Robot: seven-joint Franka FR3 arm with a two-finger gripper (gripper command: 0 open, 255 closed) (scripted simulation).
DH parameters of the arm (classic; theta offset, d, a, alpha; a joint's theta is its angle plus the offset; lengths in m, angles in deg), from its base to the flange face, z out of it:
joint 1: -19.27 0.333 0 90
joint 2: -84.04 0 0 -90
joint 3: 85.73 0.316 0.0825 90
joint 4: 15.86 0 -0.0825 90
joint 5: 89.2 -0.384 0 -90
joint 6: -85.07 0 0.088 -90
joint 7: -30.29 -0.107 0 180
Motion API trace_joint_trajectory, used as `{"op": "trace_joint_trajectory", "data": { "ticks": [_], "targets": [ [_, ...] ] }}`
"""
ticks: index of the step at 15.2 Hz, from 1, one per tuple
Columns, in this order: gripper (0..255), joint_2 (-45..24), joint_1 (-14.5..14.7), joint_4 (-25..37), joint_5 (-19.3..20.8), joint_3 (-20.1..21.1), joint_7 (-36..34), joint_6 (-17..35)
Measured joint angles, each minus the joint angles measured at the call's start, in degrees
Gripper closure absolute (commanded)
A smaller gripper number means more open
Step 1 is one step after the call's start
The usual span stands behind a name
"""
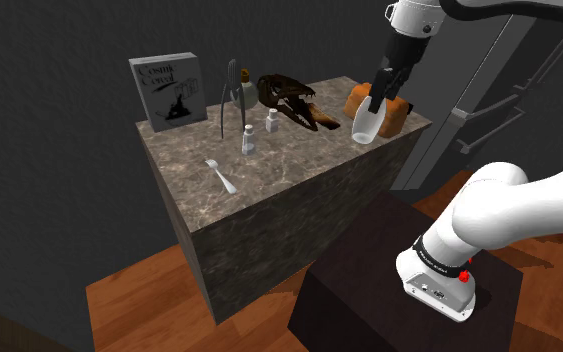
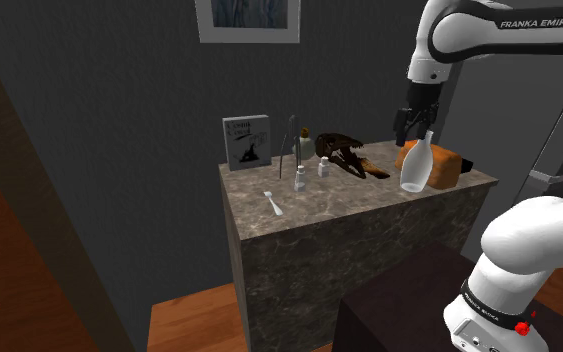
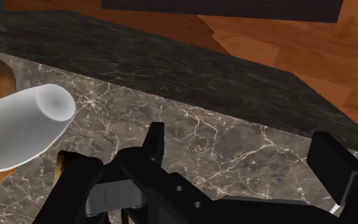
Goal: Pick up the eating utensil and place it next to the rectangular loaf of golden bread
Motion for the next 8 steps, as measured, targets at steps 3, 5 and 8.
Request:
{"op": "trace_joint_trajectory", "data": {
  "ticks": [3, 5, 8],
  "targets": [
    [0, -2.28, 0.25, 0.32, -0.81, 1.14, -1.42, 1.62],
    [0, -5.27, 0.49, 0.46, -1.73, 2.46, -3.13, 3.95],
    [0, -9.87, 0.88, 1.62, -3.04, 4.59, -5.97, 6.66]
  ]
}}
